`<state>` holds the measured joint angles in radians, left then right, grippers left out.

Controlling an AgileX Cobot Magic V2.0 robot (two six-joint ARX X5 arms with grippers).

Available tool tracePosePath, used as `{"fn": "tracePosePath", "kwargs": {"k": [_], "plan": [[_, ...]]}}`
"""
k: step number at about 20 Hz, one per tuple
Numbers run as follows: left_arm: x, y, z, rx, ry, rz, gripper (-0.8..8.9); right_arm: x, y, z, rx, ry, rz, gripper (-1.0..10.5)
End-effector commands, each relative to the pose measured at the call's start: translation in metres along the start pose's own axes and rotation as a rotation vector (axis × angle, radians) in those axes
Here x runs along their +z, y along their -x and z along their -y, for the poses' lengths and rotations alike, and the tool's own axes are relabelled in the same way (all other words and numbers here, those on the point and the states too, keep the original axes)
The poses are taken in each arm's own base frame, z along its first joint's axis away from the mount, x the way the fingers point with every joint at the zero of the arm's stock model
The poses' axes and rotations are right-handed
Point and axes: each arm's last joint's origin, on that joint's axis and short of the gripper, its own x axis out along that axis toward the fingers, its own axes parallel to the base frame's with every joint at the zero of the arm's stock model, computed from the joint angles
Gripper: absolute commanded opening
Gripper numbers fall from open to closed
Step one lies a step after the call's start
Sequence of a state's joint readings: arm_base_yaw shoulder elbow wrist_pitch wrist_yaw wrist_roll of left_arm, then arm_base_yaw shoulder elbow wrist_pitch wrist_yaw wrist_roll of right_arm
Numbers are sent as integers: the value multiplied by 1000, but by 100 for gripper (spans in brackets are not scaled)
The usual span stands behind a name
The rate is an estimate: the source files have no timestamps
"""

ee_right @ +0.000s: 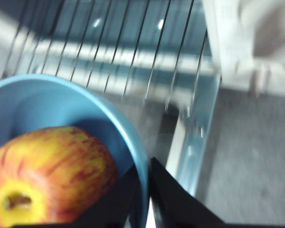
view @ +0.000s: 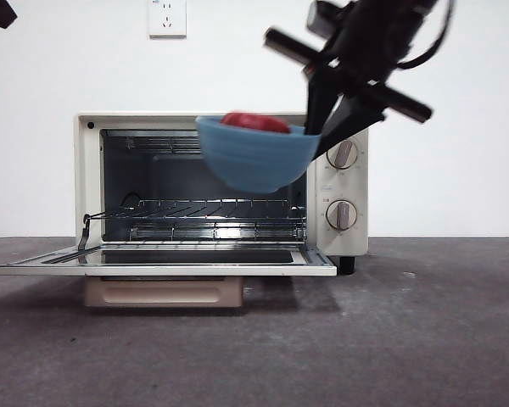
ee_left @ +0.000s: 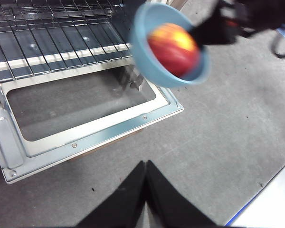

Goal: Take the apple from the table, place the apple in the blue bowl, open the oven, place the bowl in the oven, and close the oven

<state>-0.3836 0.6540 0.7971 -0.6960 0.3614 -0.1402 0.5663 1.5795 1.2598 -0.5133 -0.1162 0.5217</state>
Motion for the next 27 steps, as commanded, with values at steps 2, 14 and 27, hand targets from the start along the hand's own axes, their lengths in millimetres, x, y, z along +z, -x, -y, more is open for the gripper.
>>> {"fn": "tracePosePath", "kwargs": {"k": [2, 14, 27], "plan": [[2, 0, 0, 1, -25, 6, 7, 14, -20, -19, -3, -84, 45, 3], [1, 0, 0, 0, -28, 1, 7, 22, -51, -26, -62, -324, 211, 3], [-1, 0, 0, 2, -26, -18, 7, 18, -63, -25, -138, -355, 262, 4]]}}
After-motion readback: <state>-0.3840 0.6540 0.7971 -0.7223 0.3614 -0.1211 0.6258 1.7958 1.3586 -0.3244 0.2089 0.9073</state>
